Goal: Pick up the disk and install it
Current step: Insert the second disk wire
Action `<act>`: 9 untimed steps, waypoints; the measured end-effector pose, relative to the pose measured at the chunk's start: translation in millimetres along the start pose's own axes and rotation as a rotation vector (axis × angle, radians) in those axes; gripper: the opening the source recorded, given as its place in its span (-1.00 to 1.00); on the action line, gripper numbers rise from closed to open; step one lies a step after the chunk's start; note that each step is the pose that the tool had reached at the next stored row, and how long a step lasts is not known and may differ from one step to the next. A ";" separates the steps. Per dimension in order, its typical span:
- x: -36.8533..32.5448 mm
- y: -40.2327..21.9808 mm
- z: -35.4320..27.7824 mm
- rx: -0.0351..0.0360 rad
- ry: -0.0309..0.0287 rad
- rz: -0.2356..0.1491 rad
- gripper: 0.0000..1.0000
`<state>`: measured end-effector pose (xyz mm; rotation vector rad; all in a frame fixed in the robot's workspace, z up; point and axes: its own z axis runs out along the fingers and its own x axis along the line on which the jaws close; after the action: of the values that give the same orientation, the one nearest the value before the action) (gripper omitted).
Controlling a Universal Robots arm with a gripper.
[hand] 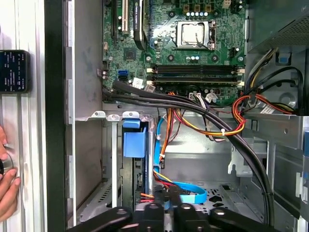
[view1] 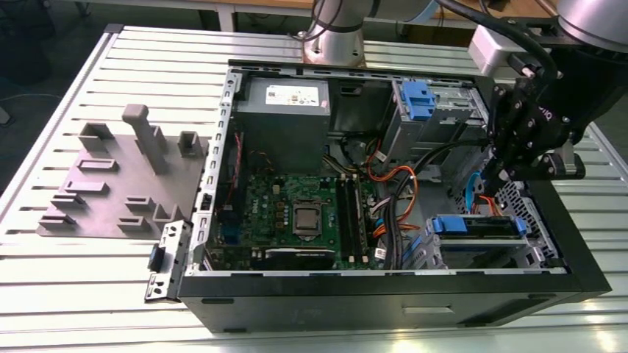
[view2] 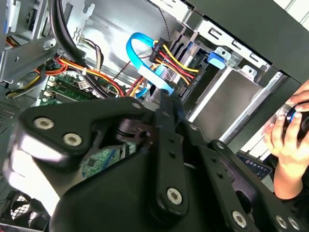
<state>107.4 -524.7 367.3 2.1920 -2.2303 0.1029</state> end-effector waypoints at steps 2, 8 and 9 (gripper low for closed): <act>-0.1 -0.3 0.2 -0.0017 0.0004 0.000 -0.52; -2.4 -4.6 2.9 -0.0262 0.0013 0.000 -0.37; -3.0 -5.3 3.5 -0.0311 0.0014 0.000 -0.37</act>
<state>112.9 -521.9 363.9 2.1757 -2.2157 0.0693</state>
